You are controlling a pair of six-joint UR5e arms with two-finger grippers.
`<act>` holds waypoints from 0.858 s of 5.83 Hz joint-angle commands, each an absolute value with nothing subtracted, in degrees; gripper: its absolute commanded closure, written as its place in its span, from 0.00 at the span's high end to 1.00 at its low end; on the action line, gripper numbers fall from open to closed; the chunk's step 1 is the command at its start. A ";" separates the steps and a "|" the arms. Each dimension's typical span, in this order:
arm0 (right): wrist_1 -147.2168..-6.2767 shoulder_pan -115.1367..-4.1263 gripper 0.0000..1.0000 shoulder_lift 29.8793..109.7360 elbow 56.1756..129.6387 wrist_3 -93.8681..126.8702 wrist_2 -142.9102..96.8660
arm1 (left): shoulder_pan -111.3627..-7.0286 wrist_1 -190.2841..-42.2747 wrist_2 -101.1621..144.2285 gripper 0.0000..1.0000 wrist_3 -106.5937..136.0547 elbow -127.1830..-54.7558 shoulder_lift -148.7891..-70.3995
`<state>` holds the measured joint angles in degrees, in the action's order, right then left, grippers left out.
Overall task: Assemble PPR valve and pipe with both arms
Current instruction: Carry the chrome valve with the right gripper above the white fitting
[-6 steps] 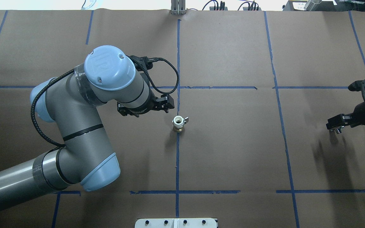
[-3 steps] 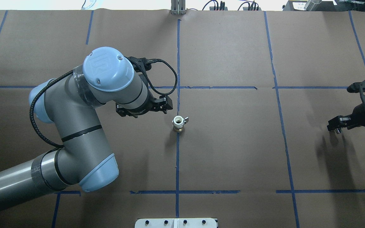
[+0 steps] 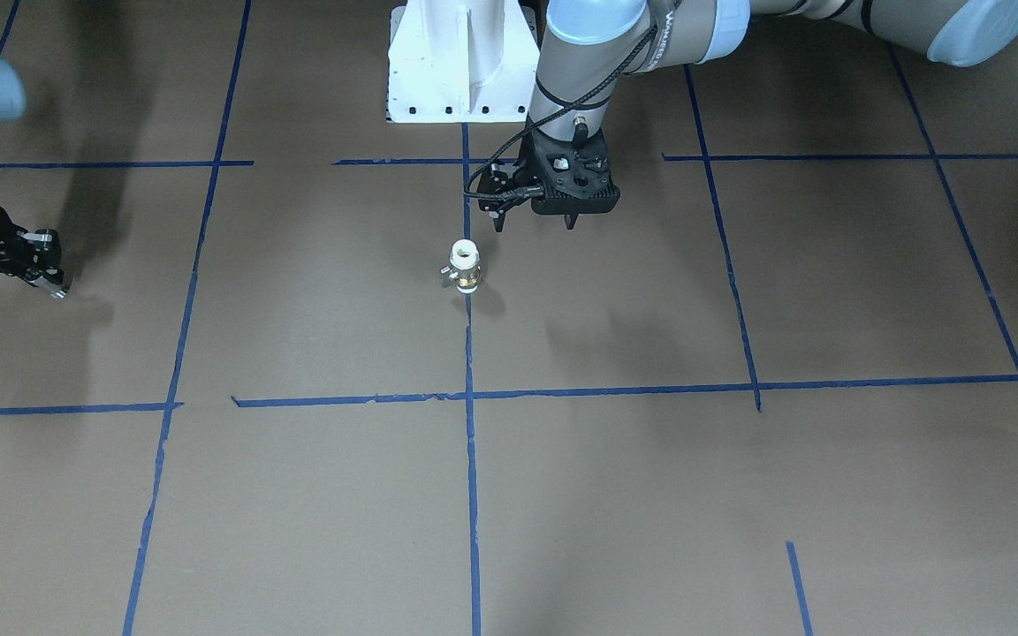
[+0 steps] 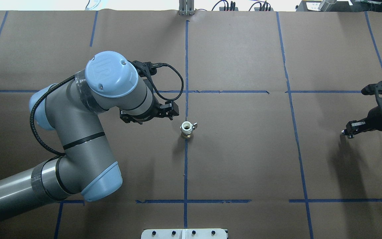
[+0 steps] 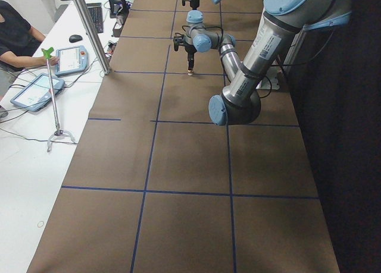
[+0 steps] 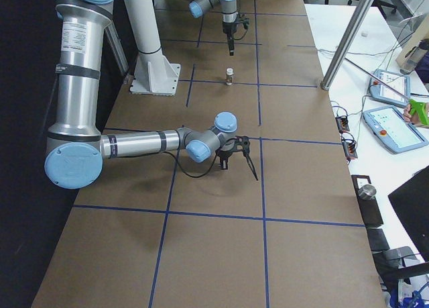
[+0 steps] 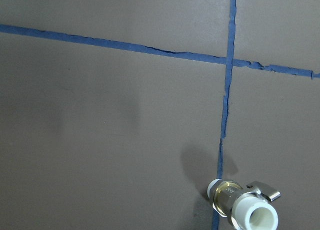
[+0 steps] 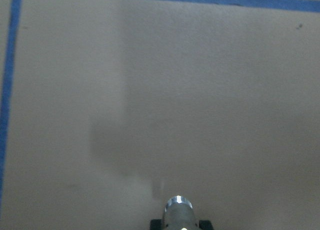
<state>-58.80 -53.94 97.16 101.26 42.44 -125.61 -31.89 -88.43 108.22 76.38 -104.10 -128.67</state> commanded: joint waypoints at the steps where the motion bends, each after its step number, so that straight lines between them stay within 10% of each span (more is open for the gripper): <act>1: -59.50 -52.40 0.00 95.90 109.90 50.03 -125.77 | -31.90 -89.47 108.19 1.00 76.38 -104.24 -128.14; 5: -76.11 -37.24 0.00 64.96 111.27 83.95 -119.41 | -32.69 -89.47 108.28 1.00 72.45 -114.32 -117.89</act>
<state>-68.17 -42.49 74.56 111.49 76.33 -123.28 -32.42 -89.47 108.28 74.54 -111.89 -120.60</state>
